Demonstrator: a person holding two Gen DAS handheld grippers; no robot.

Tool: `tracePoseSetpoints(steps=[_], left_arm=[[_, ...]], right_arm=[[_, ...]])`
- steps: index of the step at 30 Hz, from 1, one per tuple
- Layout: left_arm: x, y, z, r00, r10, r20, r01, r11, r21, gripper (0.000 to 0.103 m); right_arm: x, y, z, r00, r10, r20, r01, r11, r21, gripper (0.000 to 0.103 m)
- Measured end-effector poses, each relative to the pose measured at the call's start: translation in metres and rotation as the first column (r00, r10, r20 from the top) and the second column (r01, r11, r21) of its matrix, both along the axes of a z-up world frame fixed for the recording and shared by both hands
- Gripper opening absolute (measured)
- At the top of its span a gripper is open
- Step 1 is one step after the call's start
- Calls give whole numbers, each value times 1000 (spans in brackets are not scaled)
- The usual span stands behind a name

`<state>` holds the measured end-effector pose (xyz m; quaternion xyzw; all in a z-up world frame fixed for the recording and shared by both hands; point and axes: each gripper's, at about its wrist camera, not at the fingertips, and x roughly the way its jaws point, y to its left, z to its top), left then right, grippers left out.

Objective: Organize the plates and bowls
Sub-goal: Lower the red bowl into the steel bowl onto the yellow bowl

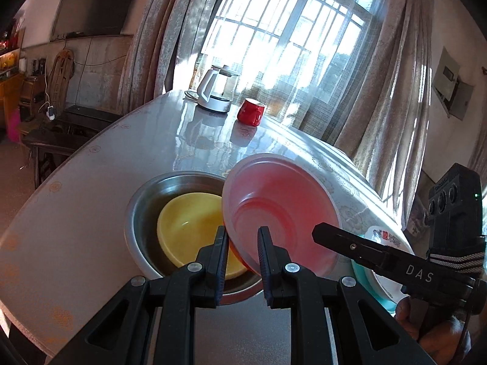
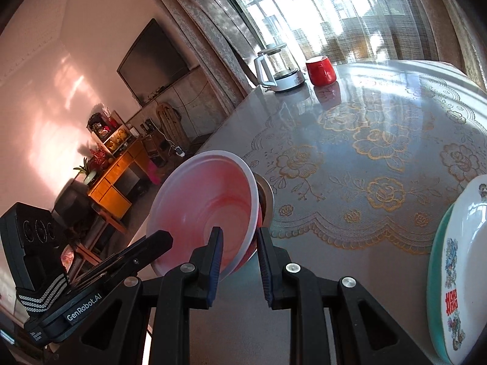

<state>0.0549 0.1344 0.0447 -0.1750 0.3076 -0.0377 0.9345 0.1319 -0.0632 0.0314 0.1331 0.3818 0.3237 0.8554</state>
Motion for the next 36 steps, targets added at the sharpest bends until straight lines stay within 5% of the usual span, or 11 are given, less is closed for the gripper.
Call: tracePoseSetpoints(steps=[18,36], left_arm=[[27,36,-42,984,107,-144,-106,994,12,19],[20,35,-36,981,170,-89,-159,980,120,19]], right_arm=[[41,55,-41,993,46,-110,-55,996,-75,23],[28,32,-35,998,-19,-65,16,999,-42,25]])
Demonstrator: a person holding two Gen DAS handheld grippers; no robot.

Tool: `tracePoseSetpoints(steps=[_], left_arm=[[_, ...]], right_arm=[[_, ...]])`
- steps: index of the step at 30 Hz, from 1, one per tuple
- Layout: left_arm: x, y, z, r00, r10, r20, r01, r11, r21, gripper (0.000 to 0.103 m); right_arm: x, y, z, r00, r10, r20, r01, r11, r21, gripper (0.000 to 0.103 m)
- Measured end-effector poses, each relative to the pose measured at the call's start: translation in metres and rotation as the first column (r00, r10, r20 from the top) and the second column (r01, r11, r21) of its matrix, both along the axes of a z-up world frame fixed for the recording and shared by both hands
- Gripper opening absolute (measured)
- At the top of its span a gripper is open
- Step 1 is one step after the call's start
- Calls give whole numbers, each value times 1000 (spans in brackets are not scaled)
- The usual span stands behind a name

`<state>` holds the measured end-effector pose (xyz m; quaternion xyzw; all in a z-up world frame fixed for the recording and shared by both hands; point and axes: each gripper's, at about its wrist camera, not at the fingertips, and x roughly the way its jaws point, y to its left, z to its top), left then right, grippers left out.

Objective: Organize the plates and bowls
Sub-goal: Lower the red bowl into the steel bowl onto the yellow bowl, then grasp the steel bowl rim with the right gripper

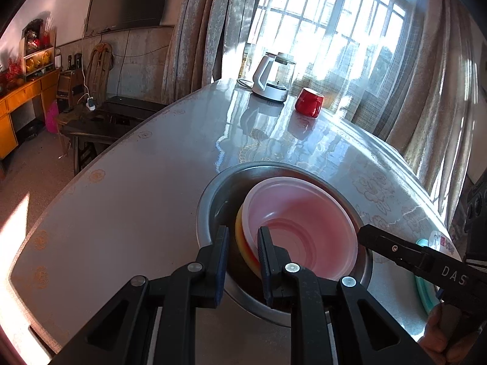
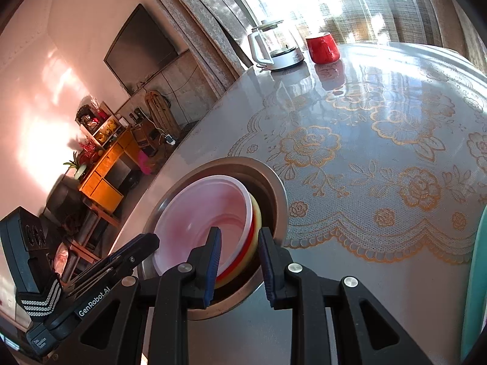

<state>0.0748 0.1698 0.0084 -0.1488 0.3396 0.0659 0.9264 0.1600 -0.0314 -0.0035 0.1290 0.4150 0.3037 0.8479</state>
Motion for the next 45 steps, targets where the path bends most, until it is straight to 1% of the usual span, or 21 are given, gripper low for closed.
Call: tracePoseSetpoints(steps=[4,9,12,18,25,29,35,42,43,45], left_arm=[[-5,2,2,1000,17,9,-17,999,28,19],[-9,4,1,999,31,7,-32,999,39,19],[-12,7,1,999,42,5,-42,998,45,20],[-14,12,0,998,59,2,-59,997,48,20],[-13,17,-3,998,68,-5,-68,997,46,21],[-10,23,-5,998,69,-6,-69,997,34,25],[-1,35,-8,998,60,-14,-61,998,-32,26],[11,33,-10,999,23,-28,-22,999,32,26],[13,34,-11,999,20,-31,-19,999,37,28],[12,35,-12,1000,8,-30,-7,999,31,27]], right_arm=[[-4,-10,3,999,-39,12,39,999,9,25],[0,-18,-4,997,-70,-11,70,997,9,25],[3,-18,-9,997,-71,-31,71,997,7,25],[2,-13,-9,998,-57,-34,58,998,12,25],[4,-7,-11,998,-51,-41,50,999,-2,25],[6,-8,-10,998,-52,-46,52,999,2,26],[10,-6,-9,998,-46,-49,45,999,-7,28],[20,0,-5,998,-30,-62,26,998,-55,29],[22,0,-5,997,-38,-63,34,997,-63,29],[24,-5,-8,994,-67,-85,62,996,-58,28]])
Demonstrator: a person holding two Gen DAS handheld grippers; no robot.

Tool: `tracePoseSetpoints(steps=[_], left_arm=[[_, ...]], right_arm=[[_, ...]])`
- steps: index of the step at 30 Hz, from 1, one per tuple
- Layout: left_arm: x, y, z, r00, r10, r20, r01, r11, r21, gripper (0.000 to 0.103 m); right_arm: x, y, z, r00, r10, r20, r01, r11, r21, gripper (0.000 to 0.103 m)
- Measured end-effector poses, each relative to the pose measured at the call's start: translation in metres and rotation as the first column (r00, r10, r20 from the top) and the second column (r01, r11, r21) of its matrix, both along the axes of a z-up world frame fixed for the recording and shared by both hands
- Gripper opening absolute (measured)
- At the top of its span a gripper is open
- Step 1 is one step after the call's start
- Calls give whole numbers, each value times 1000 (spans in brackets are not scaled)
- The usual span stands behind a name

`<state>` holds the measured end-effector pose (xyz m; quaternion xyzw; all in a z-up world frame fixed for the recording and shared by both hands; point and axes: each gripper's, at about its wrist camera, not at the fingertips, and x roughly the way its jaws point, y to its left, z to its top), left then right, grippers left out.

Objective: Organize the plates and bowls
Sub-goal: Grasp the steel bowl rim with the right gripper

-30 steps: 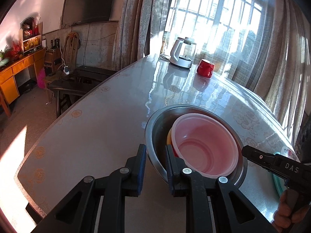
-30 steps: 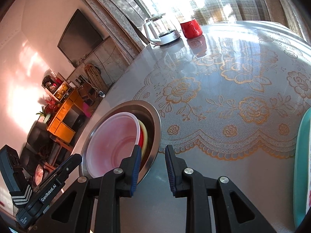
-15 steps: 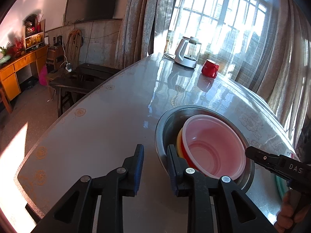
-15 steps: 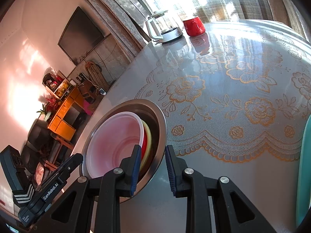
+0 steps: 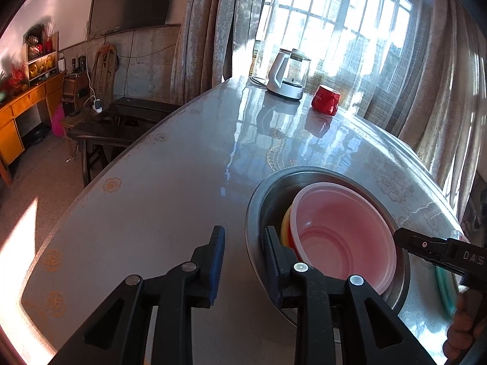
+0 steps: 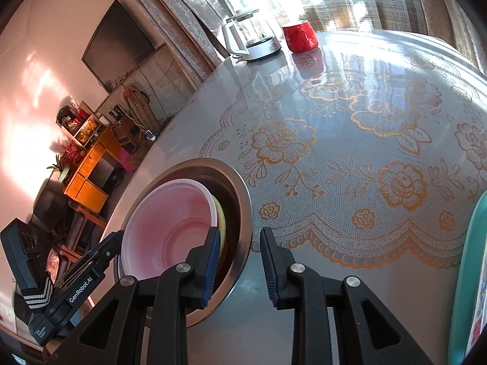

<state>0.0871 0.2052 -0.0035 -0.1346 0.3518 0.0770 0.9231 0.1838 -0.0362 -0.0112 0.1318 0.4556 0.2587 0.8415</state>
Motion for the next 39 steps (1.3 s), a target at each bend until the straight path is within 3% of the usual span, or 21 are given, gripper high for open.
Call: tracePoseSetpoints(steps=[4,8,13,39], left_arm=[[2,-3,-2,1000,-21,1,21,1000,20,25],[8,-3,-6,999,-51,-8,51,999,-14,22],[4,-9,-5,998,-57,4,57,998,3,17],[-20,-72,8,986,-166,21,166,986,-23,17]], right_arm=[[0,-3,-11,1000,9,-26,-9,1000,5,28],[3,3,-15,999,26,-31,-26,1000,-7,26],[2,6,-15,998,55,-27,-54,998,19,13],[-38,-55,-11,999,-38,8,38,999,-7,15]])
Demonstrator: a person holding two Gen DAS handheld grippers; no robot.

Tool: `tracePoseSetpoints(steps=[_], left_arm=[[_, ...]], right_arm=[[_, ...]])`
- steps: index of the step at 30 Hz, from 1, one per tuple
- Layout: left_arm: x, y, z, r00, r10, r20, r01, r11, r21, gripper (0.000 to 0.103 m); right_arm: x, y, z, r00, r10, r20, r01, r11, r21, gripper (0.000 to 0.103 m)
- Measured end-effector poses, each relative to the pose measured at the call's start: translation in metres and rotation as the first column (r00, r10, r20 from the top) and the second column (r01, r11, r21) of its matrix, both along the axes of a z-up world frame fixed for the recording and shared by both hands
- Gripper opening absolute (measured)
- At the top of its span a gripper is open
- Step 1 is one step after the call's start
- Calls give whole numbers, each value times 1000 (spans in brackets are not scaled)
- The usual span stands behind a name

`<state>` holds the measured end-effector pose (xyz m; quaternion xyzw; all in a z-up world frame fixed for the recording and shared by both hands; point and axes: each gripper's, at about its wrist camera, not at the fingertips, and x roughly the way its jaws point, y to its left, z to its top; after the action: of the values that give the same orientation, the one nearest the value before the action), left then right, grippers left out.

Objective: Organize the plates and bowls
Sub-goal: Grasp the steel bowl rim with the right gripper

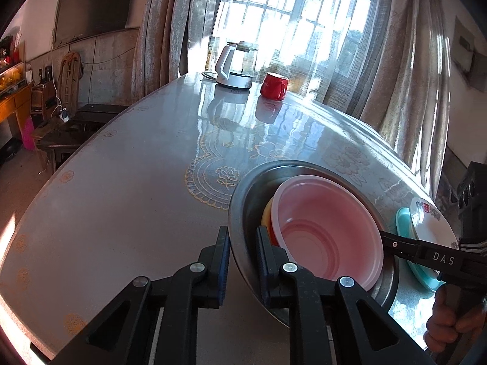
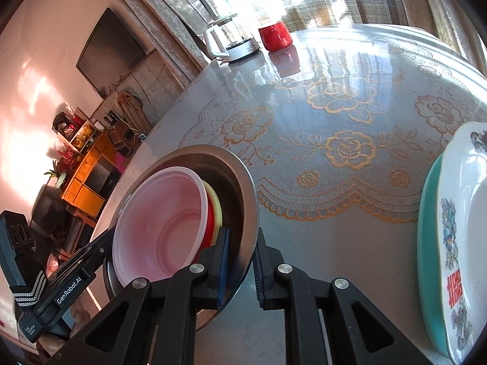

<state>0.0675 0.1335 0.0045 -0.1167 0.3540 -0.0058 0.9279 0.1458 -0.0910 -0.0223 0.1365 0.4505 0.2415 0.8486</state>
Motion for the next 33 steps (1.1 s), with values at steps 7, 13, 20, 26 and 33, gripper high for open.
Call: tracePoseSetpoints(steps=[7,13,20,26,33], left_arm=[[-4,-21,0,999,-39,-1,39,999,-8,17],[-3,-34,-7,998,-56,-18,56,998,1,17],[-2,-34,-9,998,-54,-17,54,999,1,17],[-2,-33,-12,999,-42,-6,42,999,4,19],[-4,-35,-12,999,-39,15,38,999,23,19]], right_arm=[[-14,-26,2,999,-36,5,36,999,-8,16],[-20,-39,-4,998,-58,-5,58,998,-22,16],[-21,-43,-4,998,-56,5,56,998,-10,16],[-23,-47,-6,998,-65,2,65,998,1,20],[-27,-47,-6,998,-70,11,70,998,3,22]])
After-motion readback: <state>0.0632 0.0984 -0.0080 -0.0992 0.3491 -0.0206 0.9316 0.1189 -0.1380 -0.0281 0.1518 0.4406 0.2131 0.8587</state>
